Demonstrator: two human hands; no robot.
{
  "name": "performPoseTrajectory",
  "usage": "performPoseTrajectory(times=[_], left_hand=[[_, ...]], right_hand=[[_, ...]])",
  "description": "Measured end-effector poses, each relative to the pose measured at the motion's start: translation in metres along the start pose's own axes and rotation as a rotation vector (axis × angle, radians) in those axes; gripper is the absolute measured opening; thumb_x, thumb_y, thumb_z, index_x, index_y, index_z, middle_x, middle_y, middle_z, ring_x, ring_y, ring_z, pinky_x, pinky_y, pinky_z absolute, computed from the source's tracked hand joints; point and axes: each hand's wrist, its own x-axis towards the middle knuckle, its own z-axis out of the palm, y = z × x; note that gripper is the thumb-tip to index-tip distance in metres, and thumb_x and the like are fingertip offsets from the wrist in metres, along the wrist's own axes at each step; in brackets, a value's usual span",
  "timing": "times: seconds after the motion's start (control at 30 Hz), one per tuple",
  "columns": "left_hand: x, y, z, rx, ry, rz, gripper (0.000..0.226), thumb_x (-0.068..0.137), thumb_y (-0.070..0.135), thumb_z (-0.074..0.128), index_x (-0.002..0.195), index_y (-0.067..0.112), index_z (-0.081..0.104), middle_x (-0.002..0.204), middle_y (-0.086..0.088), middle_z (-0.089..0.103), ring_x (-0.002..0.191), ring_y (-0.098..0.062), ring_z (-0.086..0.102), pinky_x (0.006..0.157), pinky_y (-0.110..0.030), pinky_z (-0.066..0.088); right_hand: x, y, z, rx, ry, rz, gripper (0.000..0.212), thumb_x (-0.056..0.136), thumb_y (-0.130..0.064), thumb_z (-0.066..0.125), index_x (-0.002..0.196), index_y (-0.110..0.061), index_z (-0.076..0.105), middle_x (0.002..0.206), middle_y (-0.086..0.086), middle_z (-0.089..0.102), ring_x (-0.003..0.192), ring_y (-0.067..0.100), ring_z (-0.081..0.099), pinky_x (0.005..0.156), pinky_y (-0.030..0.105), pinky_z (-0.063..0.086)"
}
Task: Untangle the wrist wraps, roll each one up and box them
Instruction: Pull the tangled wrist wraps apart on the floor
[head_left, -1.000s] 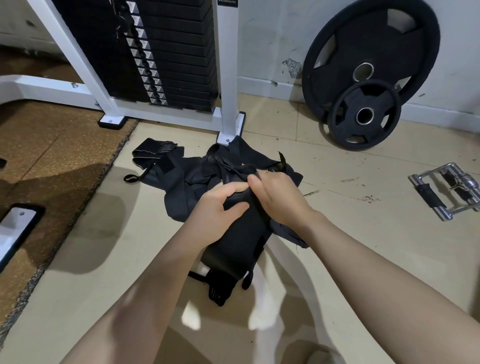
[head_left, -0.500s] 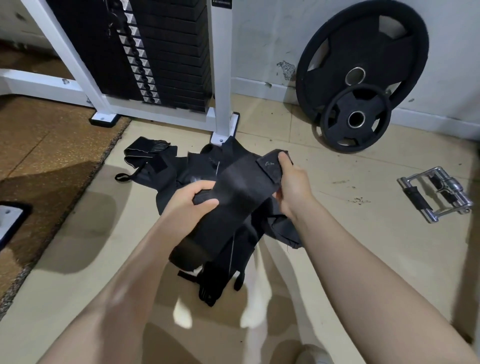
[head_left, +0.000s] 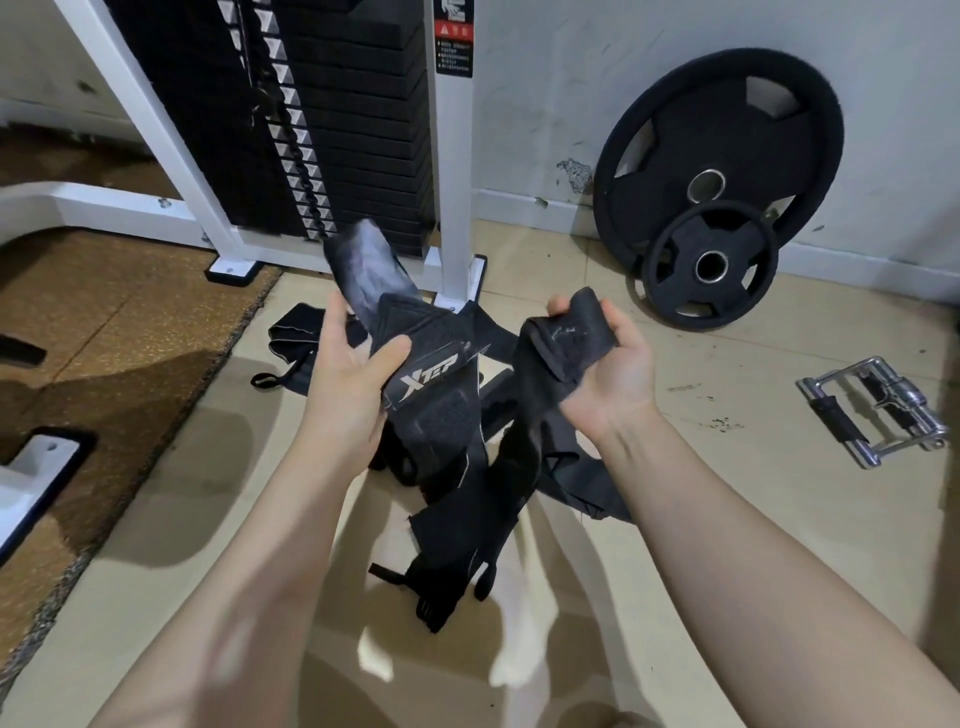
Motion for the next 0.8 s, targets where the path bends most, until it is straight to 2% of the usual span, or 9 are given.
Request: performPoseTrajectory(times=[0.07, 0.13, 0.23, 0.33, 0.4, 0.47, 0.57, 0.7, 0.8], left_hand=[[-0.004, 0.018, 0.013, -0.018, -0.041, -0.070, 0.021, 0.097, 0.003, 0.047, 0.115, 0.005, 0.058, 0.094, -0.006, 0.074, 0.085, -0.019, 0.071, 0.070, -0.028, 0.057], [-0.009, 0.028, 0.022, 0.013, -0.124, -0.145, 0.016, 0.097, 0.008, 0.049, 0.099, 0.006, 0.064, 0.084, -0.006, 0.074, 0.076, -0.017, 0.071, 0.064, -0.025, 0.056], [-0.012, 0.041, 0.032, -0.046, -0.183, -0.219, 0.017, 0.098, 0.013, 0.048, 0.100, 0.009, 0.064, 0.086, -0.007, 0.074, 0.077, -0.018, 0.071, 0.065, -0.028, 0.058], [-0.012, 0.053, 0.039, -0.131, -0.230, -0.252, 0.022, 0.100, 0.017, 0.044, 0.111, 0.013, 0.063, 0.106, -0.010, 0.072, 0.094, -0.024, 0.070, 0.080, -0.037, 0.058], [-0.010, 0.056, 0.040, -0.125, -0.204, -0.246, 0.022, 0.101, 0.017, 0.043, 0.109, 0.016, 0.063, 0.103, -0.008, 0.073, 0.092, -0.023, 0.071, 0.075, -0.036, 0.059], [-0.010, 0.059, 0.042, -0.104, -0.183, -0.245, 0.023, 0.102, 0.017, 0.040, 0.108, 0.016, 0.063, 0.098, -0.006, 0.074, 0.088, -0.021, 0.072, 0.070, -0.034, 0.060], [-0.008, 0.063, 0.042, -0.084, -0.115, -0.248, 0.025, 0.103, 0.017, 0.038, 0.108, 0.016, 0.063, 0.098, -0.006, 0.074, 0.085, -0.020, 0.072, 0.068, -0.033, 0.060], [-0.005, 0.064, 0.039, -0.085, -0.061, -0.270, 0.025, 0.104, 0.016, 0.038, 0.104, 0.011, 0.062, 0.092, -0.010, 0.073, 0.077, -0.020, 0.073, 0.065, -0.034, 0.060], [-0.011, 0.063, 0.038, -0.067, -0.104, -0.349, 0.023, 0.103, 0.015, 0.040, 0.099, 0.007, 0.061, 0.077, -0.009, 0.073, 0.066, -0.018, 0.072, 0.054, -0.029, 0.058]], right_hand=[[-0.006, -0.008, 0.011, -0.095, -0.070, -0.031, 0.042, 0.086, -0.033, 0.044, 0.062, -0.009, 0.069, 0.068, 0.002, 0.064, 0.064, 0.018, 0.064, 0.066, 0.027, 0.054], [-0.011, -0.016, 0.018, -0.225, -0.126, -0.098, 0.042, 0.085, -0.030, 0.044, 0.060, -0.012, 0.072, 0.069, 0.002, 0.066, 0.073, 0.018, 0.064, 0.072, 0.032, 0.051], [-0.021, -0.028, 0.028, -0.488, -0.221, -0.158, 0.039, 0.095, -0.021, 0.038, 0.086, -0.013, 0.076, 0.091, 0.004, 0.072, 0.091, 0.018, 0.066, 0.083, 0.033, 0.052], [-0.030, -0.039, 0.036, -0.840, -0.248, -0.186, 0.044, 0.089, 0.010, 0.040, 0.117, -0.014, 0.063, 0.125, 0.011, 0.061, 0.107, 0.018, 0.061, 0.085, 0.025, 0.052], [-0.033, -0.042, 0.039, -0.967, -0.239, -0.179, 0.057, 0.083, 0.017, 0.042, 0.121, -0.021, 0.060, 0.137, 0.014, 0.050, 0.111, 0.023, 0.059, 0.087, 0.026, 0.050], [-0.036, -0.044, 0.041, -1.054, -0.240, -0.145, 0.060, 0.079, 0.008, 0.049, 0.120, -0.033, 0.060, 0.138, 0.006, 0.051, 0.109, 0.026, 0.059, 0.086, 0.038, 0.045], [-0.040, -0.048, 0.040, -1.074, -0.202, -0.120, 0.067, 0.083, 0.012, 0.052, 0.131, -0.035, 0.050, 0.136, -0.004, 0.053, 0.097, 0.027, 0.056, 0.085, 0.046, 0.044], [-0.040, -0.050, 0.030, -0.964, -0.199, -0.106, 0.084, 0.087, 0.018, 0.048, 0.148, -0.032, 0.023, 0.126, -0.001, 0.057, 0.083, 0.019, 0.064, 0.073, 0.031, 0.052], [-0.039, -0.048, 0.021, -0.691, -0.153, -0.063, 0.071, 0.089, 0.015, 0.046, 0.149, -0.010, 0.017, 0.107, 0.009, 0.070, 0.078, 0.017, 0.070, 0.069, 0.026, 0.057]])
